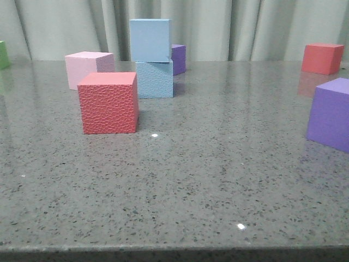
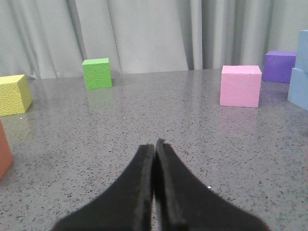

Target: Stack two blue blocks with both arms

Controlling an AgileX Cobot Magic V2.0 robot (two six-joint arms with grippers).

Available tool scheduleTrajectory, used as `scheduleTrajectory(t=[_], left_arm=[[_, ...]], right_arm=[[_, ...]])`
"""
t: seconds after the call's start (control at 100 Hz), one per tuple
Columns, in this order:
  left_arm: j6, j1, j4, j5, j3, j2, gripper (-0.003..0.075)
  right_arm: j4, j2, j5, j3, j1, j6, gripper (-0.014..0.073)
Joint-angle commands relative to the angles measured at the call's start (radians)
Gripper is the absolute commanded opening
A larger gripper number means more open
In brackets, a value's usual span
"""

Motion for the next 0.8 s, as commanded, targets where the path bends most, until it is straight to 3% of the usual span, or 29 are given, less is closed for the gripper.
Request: scheduleTrajectory(t=[0.0,0.09,0.29,0.79], left_arm=[[-0.007,0.0,-0.011,-0.081,0.002,-0.033,-0.0019],[-0.007,0.0,-0.011,-0.081,0.002,-0.033,-0.0019],[-0.007,0.0,-0.011,-0.081,0.002,-0.033,-0.0018],[-0.007,0.0,-0.011,-0.081,0.002,-0.033,-0.0019]], right_arm=[[0.003,-0.011,-0.09,0.002,-0.022,-0.016,-0.0106],[0.022,-0.054,-0.088,0.041,-0.023,-0.018,-0.0106],[0.036,-0.087,0.066,0.038,-0.025,-0.031,-0.0106],[0.036,-0.087,0.07,0.038,-0.025,-0.031,-0.0106]])
